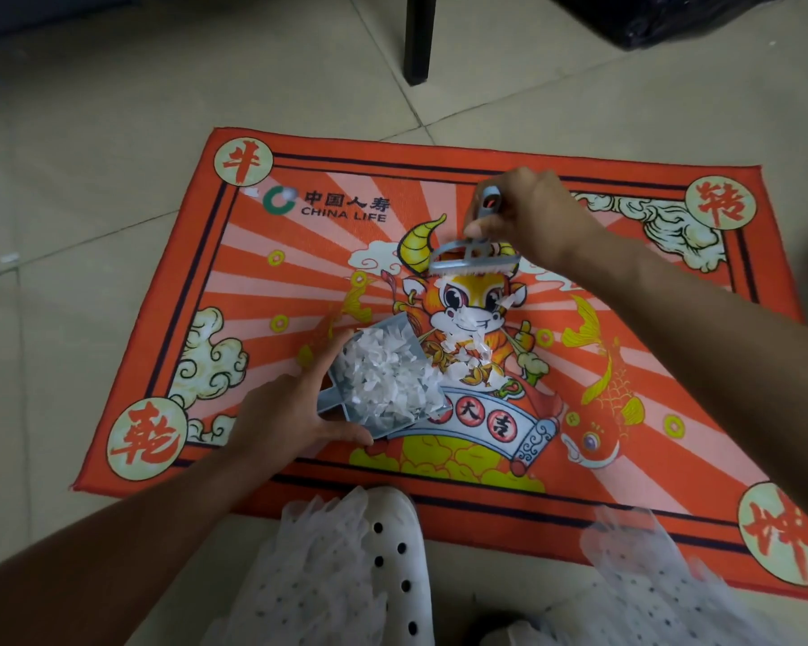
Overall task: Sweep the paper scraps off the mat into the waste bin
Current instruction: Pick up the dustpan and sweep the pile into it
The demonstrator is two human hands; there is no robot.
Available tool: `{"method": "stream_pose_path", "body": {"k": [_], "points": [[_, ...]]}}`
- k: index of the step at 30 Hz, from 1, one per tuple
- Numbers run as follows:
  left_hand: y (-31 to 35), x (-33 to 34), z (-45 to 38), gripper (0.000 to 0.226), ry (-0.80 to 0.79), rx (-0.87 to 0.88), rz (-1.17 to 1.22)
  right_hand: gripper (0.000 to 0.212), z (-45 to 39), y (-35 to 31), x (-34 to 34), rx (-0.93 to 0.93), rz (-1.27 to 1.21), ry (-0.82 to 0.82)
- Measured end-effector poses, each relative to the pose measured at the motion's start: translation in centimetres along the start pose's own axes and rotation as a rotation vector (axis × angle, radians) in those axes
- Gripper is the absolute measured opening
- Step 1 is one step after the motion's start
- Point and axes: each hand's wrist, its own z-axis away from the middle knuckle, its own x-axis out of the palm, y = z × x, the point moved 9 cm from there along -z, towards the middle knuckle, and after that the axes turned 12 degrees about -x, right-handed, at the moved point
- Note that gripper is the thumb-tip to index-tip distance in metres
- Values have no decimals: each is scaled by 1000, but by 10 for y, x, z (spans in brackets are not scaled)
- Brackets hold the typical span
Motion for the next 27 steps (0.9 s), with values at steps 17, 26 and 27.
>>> {"method": "stream_pose_path", "body": {"k": [17, 26, 27], "points": [[23, -1, 14, 122, 2, -16, 151, 15, 55, 3, -30, -11, 34, 152], [38, -5, 25, 119, -6, -1, 220, 15, 41, -5, -12, 2, 122, 160], [37, -5, 23, 119, -10, -13, 202, 16, 43, -2, -14, 20, 170, 179]]}}
